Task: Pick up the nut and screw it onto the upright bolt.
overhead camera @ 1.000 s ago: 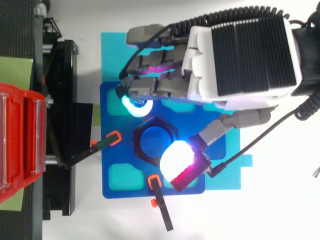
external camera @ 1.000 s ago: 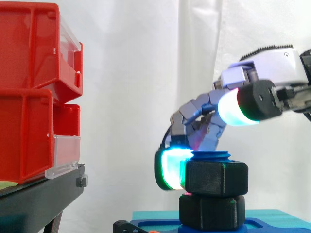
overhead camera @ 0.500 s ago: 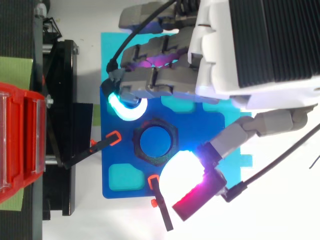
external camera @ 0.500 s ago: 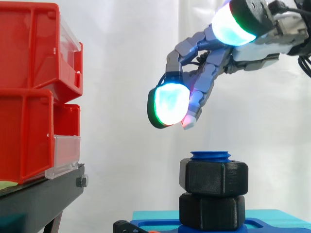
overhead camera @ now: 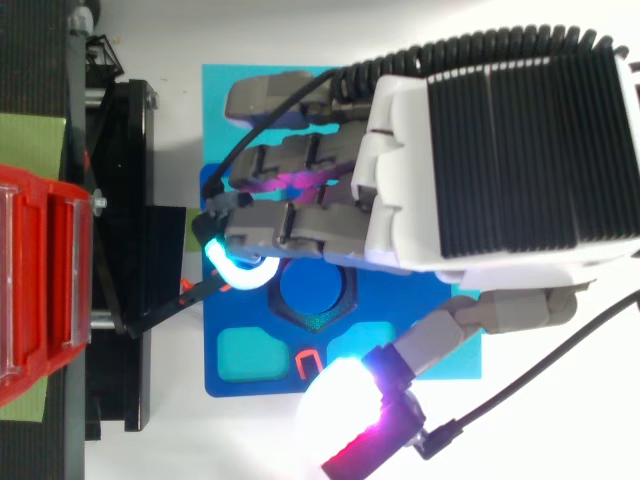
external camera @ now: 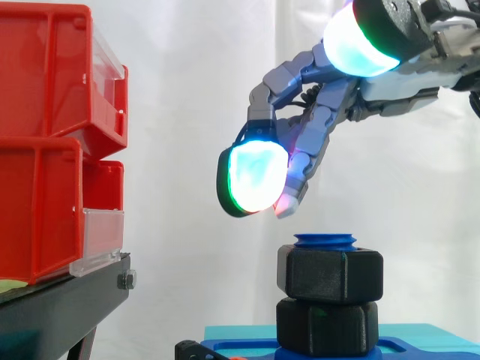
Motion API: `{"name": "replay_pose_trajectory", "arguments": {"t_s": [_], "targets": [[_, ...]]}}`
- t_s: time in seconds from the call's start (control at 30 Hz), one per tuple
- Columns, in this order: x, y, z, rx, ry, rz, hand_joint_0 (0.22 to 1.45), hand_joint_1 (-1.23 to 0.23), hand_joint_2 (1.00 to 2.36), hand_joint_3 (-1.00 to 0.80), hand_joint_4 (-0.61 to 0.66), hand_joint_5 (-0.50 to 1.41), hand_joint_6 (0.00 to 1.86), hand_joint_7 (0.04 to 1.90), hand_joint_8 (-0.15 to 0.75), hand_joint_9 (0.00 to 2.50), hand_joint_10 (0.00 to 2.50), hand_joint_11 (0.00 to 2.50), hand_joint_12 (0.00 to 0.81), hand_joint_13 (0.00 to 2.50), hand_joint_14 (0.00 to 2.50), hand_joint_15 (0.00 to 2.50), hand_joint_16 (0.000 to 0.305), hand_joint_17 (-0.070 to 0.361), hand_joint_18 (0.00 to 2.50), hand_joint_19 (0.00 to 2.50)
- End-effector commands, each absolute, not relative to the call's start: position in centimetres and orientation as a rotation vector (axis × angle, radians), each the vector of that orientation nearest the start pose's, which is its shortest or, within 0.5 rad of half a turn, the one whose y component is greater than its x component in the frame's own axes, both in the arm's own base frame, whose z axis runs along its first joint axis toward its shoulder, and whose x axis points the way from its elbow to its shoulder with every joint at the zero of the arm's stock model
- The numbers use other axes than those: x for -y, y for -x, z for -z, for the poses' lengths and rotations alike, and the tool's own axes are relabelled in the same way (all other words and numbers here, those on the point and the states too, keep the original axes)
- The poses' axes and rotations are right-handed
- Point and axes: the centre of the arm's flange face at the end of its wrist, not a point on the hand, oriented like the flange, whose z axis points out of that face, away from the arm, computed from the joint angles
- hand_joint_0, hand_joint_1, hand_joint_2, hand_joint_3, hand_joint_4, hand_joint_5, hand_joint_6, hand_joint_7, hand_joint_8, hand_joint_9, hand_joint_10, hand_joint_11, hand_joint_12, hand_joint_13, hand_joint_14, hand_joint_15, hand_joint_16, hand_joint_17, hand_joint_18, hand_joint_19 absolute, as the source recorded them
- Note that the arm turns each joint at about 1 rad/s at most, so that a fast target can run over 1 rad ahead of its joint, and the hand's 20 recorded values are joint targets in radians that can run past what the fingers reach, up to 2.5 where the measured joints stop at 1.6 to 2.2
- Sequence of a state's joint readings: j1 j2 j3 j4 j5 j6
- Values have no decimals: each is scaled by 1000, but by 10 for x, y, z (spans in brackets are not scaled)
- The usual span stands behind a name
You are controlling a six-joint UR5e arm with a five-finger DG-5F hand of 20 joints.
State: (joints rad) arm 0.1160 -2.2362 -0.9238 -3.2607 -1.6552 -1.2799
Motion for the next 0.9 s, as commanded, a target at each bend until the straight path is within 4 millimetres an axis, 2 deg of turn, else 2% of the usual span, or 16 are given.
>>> {"name": "replay_pose_trajectory", "arguments": {"t_s": [0.0,0.13,0.47,0.53,0.87], "targets": [[32,-751,-367,-1705,-83,-377,534,-171,1000,-500,232,-110,503,810,262,811,0,0,293,561,0,0,25,56,151,0],[28,-750,-359,-1712,-80,-379,534,-174,1000,-500,238,-109,503,814,263,812,0,0,292,561,0,0,25,56,151,0],[25,-750,-358,-1709,-72,-375,534,-179,1000,-500,246,-106,503,823,266,821,0,0,291,563,0,0,25,56,152,0],[26,-752,-350,-1720,-70,-374,534,-180,1000,-500,244,-105,503,822,265,823,0,0,291,564,0,0,25,56,153,0],[32,-755,-351,-1695,-71,-372,535,-214,1000,-500,249,-107,503,824,264,824,0,0,291,568,0,0,24,55,162,0]]}}
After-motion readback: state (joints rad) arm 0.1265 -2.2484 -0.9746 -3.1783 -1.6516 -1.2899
